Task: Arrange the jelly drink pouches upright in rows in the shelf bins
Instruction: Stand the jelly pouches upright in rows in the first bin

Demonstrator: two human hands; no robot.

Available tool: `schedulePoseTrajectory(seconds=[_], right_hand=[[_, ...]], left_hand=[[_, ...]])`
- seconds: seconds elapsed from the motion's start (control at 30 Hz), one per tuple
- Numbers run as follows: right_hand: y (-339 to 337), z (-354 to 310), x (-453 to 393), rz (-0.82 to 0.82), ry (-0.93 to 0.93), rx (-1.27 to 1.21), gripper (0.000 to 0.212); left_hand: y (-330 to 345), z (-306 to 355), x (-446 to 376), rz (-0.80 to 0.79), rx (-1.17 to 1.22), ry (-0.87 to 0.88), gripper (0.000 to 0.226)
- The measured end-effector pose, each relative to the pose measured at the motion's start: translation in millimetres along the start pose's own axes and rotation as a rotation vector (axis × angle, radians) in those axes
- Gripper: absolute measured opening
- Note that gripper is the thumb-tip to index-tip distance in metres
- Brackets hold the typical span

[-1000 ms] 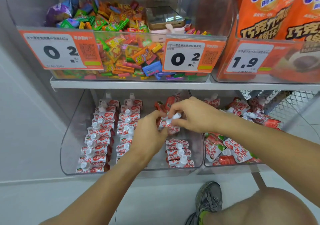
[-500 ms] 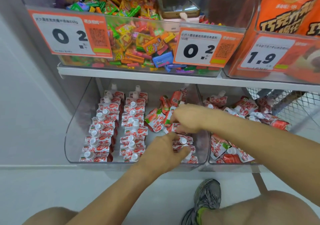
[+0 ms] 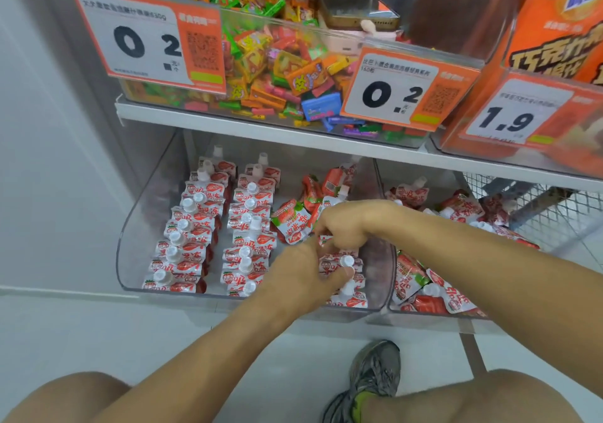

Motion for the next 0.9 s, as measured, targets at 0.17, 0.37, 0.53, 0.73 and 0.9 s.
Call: schedulePoseTrajectory(seconds=[0.17, 0.37, 0.53, 0.73, 0.9], right_hand=[[2.9, 5.5, -5.2, -0.001, 0.027, -0.007, 0.041], [11.5, -4.1, -25.4, -0.081, 0.061, 0.137, 0.044], [0.4, 0.2, -4.0, -0.134, 0.008, -0.119, 0.04], [-42.2, 25.4, 20.0, 0.395, -0.012, -0.114, 0.023], [-39.8, 36.8, 7.4, 0.52, -0.048, 0.062, 0.044]], left_hand=[[7.0, -8.6, 4.3, -0.186, -0.125, -0.066, 0.047], [3.5, -13.0, -3.7, -0.28, -0.106, -0.098, 0.05], [2.1, -10.7, -0.3, -0.242, -0.082, -0.106, 0.065], [7.3, -15.8, -10.2, -0.207, -0.03, -0.131, 0.089], [8.6, -5.6, -18.4, -0.163, 0.19, -0.108, 0.094]])
Point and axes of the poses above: each hand's wrist, its own x-axis away from the middle knuckle, its own y-axis out of the palm, z = x × y, the point moved 6 cm from there along -x, towards the middle knuckle, and after that the axes turned 6 degrees about -x, right-handed, at the moved point
